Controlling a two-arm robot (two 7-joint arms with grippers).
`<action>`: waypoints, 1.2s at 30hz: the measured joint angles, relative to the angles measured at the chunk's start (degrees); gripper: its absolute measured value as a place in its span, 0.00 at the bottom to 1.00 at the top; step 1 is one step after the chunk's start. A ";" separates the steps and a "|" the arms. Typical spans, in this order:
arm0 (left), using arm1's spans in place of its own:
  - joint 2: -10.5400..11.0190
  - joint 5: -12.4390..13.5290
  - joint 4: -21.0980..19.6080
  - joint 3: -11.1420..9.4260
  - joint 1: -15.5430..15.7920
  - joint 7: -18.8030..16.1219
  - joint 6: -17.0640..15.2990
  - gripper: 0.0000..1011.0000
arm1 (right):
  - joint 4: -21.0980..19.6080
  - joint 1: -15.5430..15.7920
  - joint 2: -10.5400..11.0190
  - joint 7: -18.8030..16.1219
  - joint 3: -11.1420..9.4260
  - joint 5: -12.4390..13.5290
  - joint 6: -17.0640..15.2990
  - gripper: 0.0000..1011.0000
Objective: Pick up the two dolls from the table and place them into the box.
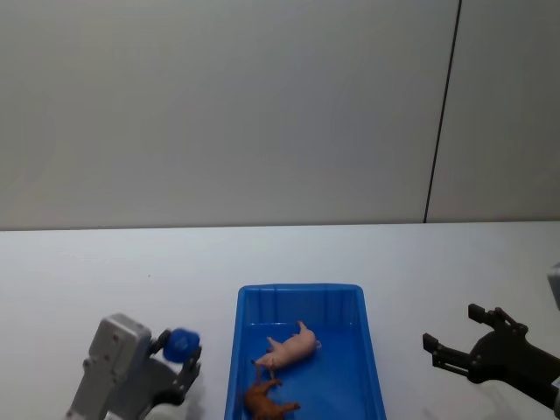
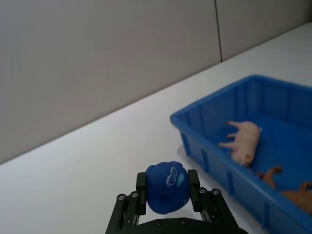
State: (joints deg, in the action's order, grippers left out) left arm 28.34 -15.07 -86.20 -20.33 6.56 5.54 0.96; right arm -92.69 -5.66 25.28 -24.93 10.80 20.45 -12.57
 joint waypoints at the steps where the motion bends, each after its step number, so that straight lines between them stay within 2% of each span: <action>1: -0.11 0.15 -0.19 0.01 0.20 0.24 0.18 0.49 | 0.00 0.00 0.00 0.00 0.00 0.00 0.00 0.99; 9: -2.06 1.62 -1.89 -0.34 2.54 3.32 1.48 0.48 | 0.00 0.00 0.00 0.00 0.00 0.00 0.00 0.99; 13: -3.61 2.51 -2.41 -1.02 4.00 5.76 2.01 0.63 | 0.00 0.00 0.00 0.00 0.00 0.00 0.00 0.99; 16: -4.77 3.01 -2.54 -1.59 4.97 7.38 2.28 0.69 | 0.00 0.00 0.00 0.00 0.00 0.00 0.00 0.99; 17: -4.77 3.01 -2.54 -1.59 4.97 7.38 2.28 0.77 | 0.00 0.00 0.00 0.00 0.00 0.00 0.00 0.99; 18: -5.32 3.28 -2.56 -1.89 5.41 8.30 2.44 0.77 | 0.00 0.00 0.00 0.00 0.00 0.00 0.00 0.99; 19: -5.86 3.44 -2.57 -2.18 5.85 9.13 2.60 0.82 | 0.00 0.00 0.00 0.00 0.00 0.00 0.00 0.99; 20: -6.11 3.53 -2.57 -2.33 6.04 9.58 2.70 0.82 | 0.00 0.00 0.00 0.00 0.00 0.00 0.00 0.99; 26: -7.90 3.81 -2.55 -3.33 7.36 12.82 3.62 0.98 | 0.00 0.00 0.00 0.00 0.00 0.00 0.00 0.99; 29: -8.63 3.81 -2.58 -3.80 7.89 14.67 4.56 0.99 | 0.01 0.00 0.00 0.00 0.00 0.00 0.00 0.99; 36: -8.75 3.58 -3.95 -4.12 7.68 15.87 6.28 0.99 | 0.00 0.00 0.00 0.00 0.00 0.00 0.00 0.99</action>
State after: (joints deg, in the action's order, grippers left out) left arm 19.59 -11.49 -90.15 -24.45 14.24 21.41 7.23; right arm -92.68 -5.66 25.28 -24.92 10.80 20.45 -12.58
